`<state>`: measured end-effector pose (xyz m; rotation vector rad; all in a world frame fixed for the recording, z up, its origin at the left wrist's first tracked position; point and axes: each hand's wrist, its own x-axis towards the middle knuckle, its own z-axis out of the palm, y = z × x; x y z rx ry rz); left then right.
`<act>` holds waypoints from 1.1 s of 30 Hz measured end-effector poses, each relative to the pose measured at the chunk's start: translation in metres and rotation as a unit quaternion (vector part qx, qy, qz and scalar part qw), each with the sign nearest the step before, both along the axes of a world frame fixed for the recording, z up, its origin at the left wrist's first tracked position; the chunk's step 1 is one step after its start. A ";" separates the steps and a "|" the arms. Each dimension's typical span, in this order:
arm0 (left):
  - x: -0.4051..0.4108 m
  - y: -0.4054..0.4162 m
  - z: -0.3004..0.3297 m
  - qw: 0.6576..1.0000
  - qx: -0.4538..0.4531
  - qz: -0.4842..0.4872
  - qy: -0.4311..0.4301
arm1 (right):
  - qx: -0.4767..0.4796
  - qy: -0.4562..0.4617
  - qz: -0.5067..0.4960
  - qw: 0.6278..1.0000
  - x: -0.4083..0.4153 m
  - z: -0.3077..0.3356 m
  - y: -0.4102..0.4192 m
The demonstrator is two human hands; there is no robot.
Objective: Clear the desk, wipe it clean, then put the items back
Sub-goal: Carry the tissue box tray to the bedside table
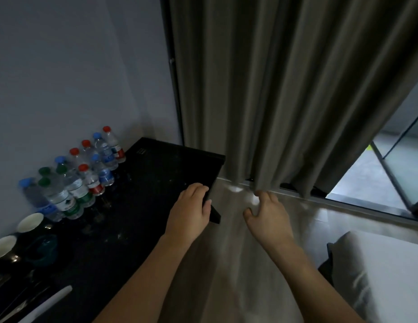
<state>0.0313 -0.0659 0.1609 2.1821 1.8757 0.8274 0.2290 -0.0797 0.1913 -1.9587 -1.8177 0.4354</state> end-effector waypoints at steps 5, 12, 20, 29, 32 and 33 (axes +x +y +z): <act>-0.017 0.034 -0.011 0.996 -0.019 0.081 -0.016 | -0.026 -0.009 0.076 0.997 -0.018 -0.010 0.068; -0.094 0.014 0.005 0.961 -0.029 0.273 -0.020 | -0.039 0.015 0.269 0.962 -0.128 -0.009 0.125; -0.209 -0.092 0.006 0.885 0.000 0.466 -0.017 | -0.043 0.005 0.452 0.891 -0.300 -0.008 0.061; -0.294 -0.206 -0.029 0.786 -0.014 0.614 -0.073 | -0.055 -0.008 0.613 0.788 -0.423 -0.028 -0.018; -0.314 -0.229 -0.041 0.756 -0.036 0.647 -0.091 | -0.097 -0.015 0.644 0.759 -0.458 -0.046 -0.027; -0.323 -0.236 -0.044 0.742 -0.040 0.663 -0.094 | -0.115 -0.012 0.650 0.751 -0.471 -0.052 -0.027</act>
